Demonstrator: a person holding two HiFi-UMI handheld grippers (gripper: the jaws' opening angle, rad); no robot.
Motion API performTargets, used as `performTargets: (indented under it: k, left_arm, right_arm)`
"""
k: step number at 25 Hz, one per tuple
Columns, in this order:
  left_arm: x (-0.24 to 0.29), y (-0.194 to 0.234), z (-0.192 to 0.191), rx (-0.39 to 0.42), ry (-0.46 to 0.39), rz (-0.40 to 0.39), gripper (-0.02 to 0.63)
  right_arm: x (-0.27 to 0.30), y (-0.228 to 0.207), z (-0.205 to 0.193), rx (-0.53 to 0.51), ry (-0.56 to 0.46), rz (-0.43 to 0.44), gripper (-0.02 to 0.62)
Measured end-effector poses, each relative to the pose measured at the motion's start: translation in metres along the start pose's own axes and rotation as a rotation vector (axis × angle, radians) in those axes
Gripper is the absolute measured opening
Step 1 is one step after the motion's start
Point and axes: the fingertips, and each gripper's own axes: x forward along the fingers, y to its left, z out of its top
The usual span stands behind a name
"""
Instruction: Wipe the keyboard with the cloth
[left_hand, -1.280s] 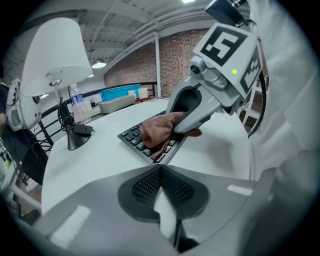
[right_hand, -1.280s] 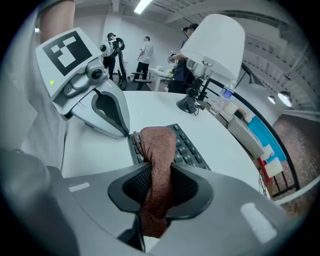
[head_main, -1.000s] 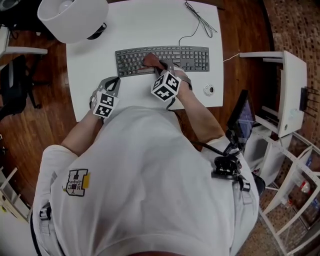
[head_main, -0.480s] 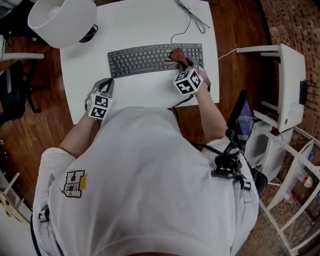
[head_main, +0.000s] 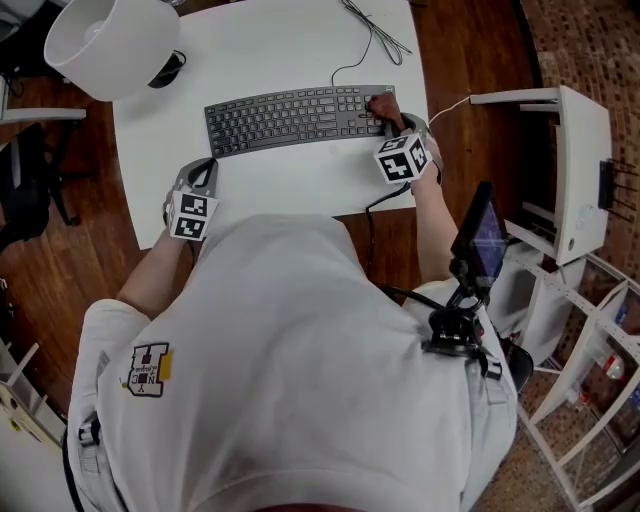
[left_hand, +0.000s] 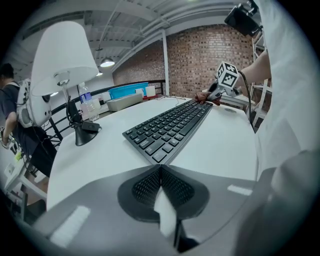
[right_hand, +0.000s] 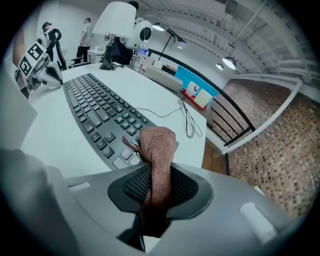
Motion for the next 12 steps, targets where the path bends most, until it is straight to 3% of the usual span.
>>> performTargets:
  k: [3, 6, 12]
  left_arm:
    - [-0.002, 0.0, 0.003, -0.021, 0.004, 0.026, 0.0]
    - [-0.003, 0.0, 0.003, -0.044, 0.006, 0.048, 0.002]
    - [-0.002, 0.001, 0.001, -0.088, 0.016, 0.076, 0.002]
  right_arm:
    - [0.008, -0.016, 0.03, -0.055, -0.035, 0.004, 0.094]
    - [0.024, -0.023, 0.053, -0.118, -0.008, 0.045, 0.094]
    - [0.04, -0.016, 0.06, -0.126, 0.07, 0.095, 0.094]
